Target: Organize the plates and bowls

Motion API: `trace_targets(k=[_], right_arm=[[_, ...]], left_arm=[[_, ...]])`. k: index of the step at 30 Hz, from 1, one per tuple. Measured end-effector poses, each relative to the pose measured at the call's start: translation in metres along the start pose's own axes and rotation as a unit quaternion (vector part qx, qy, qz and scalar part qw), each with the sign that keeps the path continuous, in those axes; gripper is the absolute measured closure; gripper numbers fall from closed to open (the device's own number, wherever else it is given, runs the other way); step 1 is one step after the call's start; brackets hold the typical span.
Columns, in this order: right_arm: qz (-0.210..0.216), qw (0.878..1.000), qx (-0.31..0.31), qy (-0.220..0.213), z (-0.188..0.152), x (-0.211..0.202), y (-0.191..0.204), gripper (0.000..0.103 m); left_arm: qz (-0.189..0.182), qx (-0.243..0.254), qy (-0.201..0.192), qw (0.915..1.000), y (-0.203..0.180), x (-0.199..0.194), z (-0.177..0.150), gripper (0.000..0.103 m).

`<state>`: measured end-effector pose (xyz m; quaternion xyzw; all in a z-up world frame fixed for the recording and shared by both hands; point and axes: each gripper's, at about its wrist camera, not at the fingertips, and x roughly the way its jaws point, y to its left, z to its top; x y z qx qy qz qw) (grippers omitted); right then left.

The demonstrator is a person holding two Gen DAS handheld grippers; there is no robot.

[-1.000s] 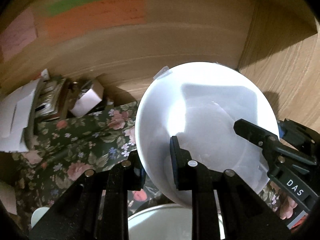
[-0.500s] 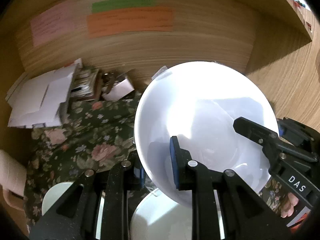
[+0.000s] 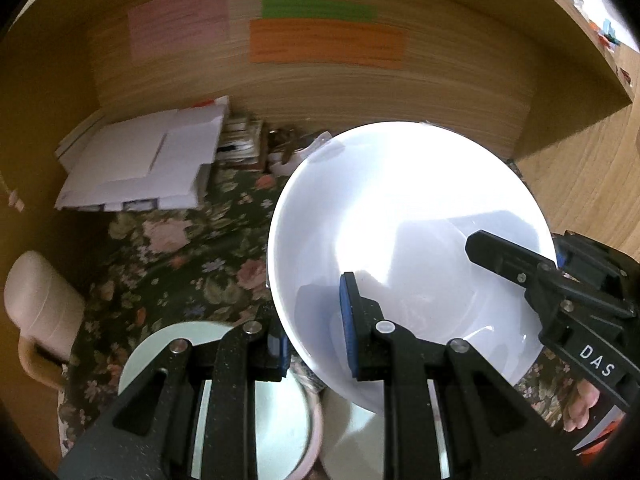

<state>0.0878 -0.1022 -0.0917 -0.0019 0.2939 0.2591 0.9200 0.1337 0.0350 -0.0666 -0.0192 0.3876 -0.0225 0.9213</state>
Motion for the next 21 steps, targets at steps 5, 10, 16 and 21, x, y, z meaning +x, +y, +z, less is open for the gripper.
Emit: trace_targets(k=[5, 10, 16, 21], right_arm=[[0.019, 1.000, -0.014, 0.010, 0.000, 0.010, 0.019, 0.080], [0.040, 0.999, -0.026, 0.018, -0.001, 0.021, 0.038, 0.080], [0.062, 0.997, -0.039, 0.027, -0.002, 0.033, 0.054, 0.080], [0.079, 0.995, -0.047, 0.039, -0.006, 0.043, 0.066, 0.080]], left_arm=[[0.013, -0.014, 0.002, 0.9998, 0.018, -0.009, -0.012, 0.082], [0.030, -0.026, 0.003, 0.9992, 0.034, -0.017, -0.024, 0.083], [0.045, -0.048, 0.008, 0.9978, 0.058, -0.023, -0.036, 0.082], [0.054, -0.062, 0.014, 0.9965, 0.074, -0.025, -0.048, 0.083]])
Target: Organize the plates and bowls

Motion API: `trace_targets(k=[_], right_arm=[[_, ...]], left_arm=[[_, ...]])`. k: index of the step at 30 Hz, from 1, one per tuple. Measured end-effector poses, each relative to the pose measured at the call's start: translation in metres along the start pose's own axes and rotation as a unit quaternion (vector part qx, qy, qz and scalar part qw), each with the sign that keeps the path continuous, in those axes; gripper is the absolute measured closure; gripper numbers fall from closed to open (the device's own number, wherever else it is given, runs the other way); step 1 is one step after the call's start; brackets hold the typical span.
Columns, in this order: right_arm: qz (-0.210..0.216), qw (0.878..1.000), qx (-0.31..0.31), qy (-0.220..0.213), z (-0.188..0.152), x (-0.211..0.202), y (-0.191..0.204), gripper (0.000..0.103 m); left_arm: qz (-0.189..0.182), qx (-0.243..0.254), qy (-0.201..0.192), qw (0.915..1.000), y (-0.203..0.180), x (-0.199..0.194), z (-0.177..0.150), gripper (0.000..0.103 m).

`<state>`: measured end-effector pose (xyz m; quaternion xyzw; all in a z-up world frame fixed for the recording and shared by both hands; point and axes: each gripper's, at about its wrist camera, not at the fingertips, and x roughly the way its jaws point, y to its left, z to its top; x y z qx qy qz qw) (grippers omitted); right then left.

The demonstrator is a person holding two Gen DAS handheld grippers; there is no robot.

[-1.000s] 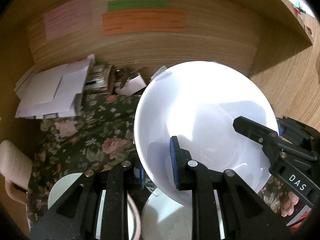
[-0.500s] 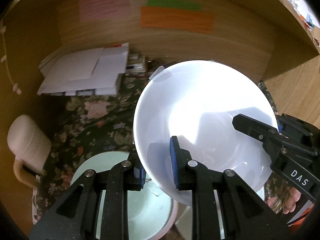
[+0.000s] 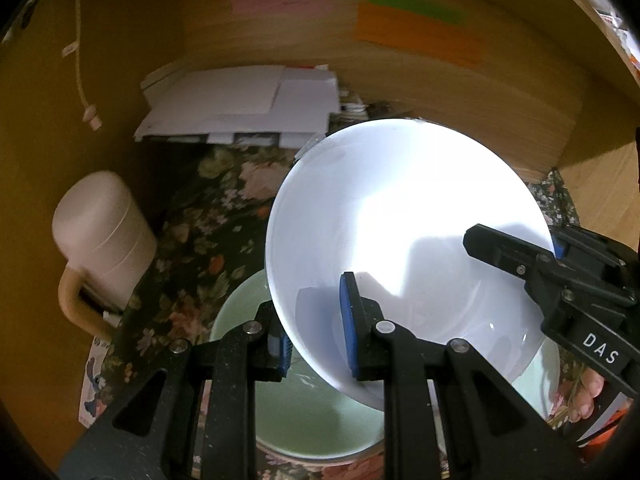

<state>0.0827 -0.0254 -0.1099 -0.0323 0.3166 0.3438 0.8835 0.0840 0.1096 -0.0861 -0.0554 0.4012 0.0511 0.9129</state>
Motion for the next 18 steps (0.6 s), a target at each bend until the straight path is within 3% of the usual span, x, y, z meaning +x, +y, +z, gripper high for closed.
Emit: trace_targets(k=[18], right_arm=[[0.040, 0.997, -0.008, 0.068, -0.023, 0.041, 0.020, 0.080]], left_arm=[[0.013, -0.024, 0.041, 0.9988, 0.035, 0.013, -0.043, 0.083]])
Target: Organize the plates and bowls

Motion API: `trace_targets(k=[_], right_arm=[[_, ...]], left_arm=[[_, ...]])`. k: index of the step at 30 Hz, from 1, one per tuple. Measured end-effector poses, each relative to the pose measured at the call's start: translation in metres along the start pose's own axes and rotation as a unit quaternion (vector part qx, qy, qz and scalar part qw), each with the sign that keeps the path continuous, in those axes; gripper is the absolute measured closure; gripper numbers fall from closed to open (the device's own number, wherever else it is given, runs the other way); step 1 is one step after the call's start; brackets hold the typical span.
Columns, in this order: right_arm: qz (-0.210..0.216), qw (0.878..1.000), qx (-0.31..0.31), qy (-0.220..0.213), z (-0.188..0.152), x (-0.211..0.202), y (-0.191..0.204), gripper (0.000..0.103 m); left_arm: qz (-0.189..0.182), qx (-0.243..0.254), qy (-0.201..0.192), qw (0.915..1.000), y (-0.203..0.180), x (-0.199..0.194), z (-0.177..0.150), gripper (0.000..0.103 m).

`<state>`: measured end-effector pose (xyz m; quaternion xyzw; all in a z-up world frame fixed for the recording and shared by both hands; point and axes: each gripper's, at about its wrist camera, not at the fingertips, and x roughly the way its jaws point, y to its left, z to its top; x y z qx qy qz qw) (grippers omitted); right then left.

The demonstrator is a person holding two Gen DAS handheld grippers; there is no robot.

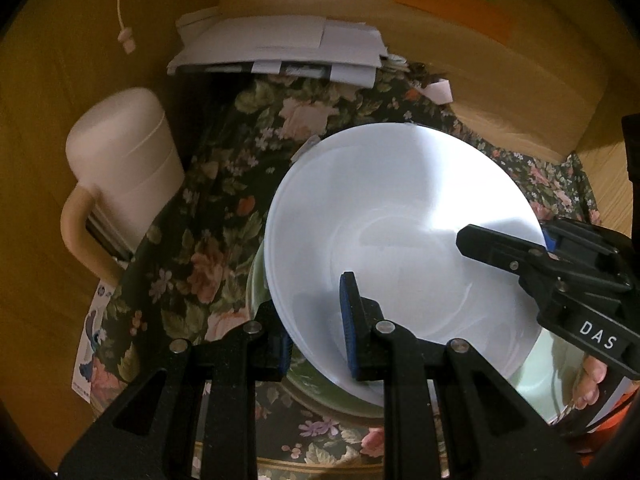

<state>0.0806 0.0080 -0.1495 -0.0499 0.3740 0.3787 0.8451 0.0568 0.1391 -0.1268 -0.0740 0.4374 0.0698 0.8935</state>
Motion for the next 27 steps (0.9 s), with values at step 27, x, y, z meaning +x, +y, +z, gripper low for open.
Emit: trace_targets(k=[27], right_arm=[[-0.015, 1.000, -0.006, 0.001, -0.002, -0.006, -0.006, 0.073]], left_arm=[[0.019, 0.029, 0.009, 0.9994, -0.007, 0.006, -0.003, 0.077]])
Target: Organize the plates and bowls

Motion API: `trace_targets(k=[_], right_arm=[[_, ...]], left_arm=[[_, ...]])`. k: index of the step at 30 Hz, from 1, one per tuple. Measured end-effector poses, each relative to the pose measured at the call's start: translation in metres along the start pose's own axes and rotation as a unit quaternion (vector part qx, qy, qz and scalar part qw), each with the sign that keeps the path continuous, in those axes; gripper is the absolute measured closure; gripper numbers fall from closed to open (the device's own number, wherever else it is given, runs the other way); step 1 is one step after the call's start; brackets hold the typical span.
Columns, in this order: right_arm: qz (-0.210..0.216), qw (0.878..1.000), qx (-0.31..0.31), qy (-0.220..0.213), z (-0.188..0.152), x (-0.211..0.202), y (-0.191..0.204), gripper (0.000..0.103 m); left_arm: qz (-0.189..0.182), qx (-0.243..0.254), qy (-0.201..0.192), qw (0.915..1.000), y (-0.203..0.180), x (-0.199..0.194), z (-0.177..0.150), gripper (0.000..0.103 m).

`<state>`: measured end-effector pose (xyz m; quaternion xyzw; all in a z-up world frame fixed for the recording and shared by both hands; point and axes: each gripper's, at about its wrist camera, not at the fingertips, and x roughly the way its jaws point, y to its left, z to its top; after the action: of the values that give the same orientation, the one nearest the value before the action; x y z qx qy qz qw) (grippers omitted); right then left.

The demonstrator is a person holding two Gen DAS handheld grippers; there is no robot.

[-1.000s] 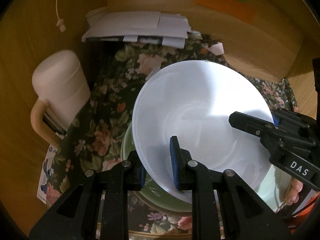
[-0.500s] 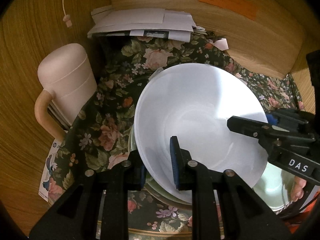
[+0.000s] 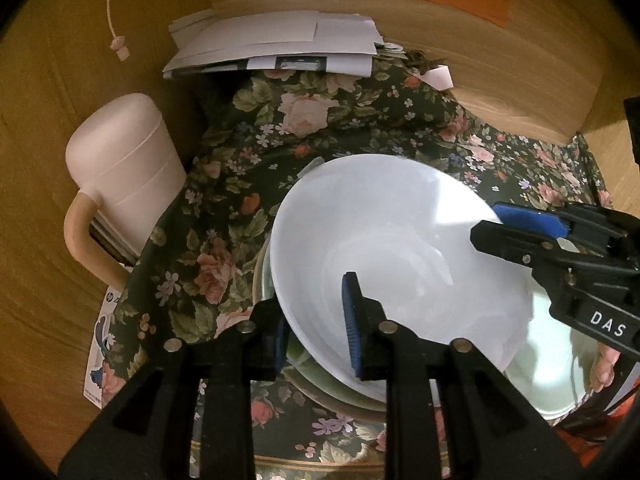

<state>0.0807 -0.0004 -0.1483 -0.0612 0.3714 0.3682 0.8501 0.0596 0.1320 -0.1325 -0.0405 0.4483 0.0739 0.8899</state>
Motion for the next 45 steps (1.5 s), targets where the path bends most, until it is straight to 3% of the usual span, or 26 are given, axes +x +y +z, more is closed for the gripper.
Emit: trace_targets(k=[5, 7, 12, 23, 25, 28, 34, 40, 45], right_arm=[[-0.007, 1.000, 0.001, -0.013, 0.000, -0.007, 0.002, 0.054], [-0.008, 1.000, 0.002, -0.017, 0.000, -0.009, 0.001, 0.052], [-0.006, 1.000, 0.008, -0.018, -0.001, -0.009, -0.001, 0.047], [-0.002, 1.000, 0.011, -0.015, -0.001, -0.009, -0.003, 0.046], [-0.001, 1.000, 0.010, -0.014, -0.001, -0.008, -0.003, 0.046], [0.002, 1.000, 0.010, -0.012, -0.001, -0.007, -0.002, 0.046], [0.003, 1.000, 0.009, -0.004, -0.003, -0.003, -0.003, 0.046], [0.007, 1.000, 0.011, 0.021, -0.004, 0.010, -0.004, 0.046], [0.006, 0.999, 0.010, 0.037, -0.005, 0.020, -0.003, 0.046]], left_arm=[[-0.005, -0.006, 0.014, 0.9999, -0.001, 0.004, 0.007, 0.069], [-0.012, -0.015, 0.019, 0.9996, 0.000, 0.003, 0.008, 0.064], [-0.028, -0.044, 0.034, 0.9981, 0.007, 0.002, 0.013, 0.062], [-0.037, -0.059, 0.045, 0.9966, 0.013, -0.006, 0.013, 0.062], [-0.031, -0.054, 0.042, 0.9972, 0.013, -0.010, 0.015, 0.062], [0.011, -0.038, 0.007, 0.9992, 0.013, -0.019, 0.019, 0.062], [0.019, -0.046, 0.011, 0.9987, 0.024, -0.014, 0.016, 0.058], [-0.006, -0.064, 0.041, 0.9971, 0.031, 0.004, -0.004, 0.057], [-0.033, -0.072, 0.043, 0.9960, 0.034, 0.012, -0.012, 0.057]])
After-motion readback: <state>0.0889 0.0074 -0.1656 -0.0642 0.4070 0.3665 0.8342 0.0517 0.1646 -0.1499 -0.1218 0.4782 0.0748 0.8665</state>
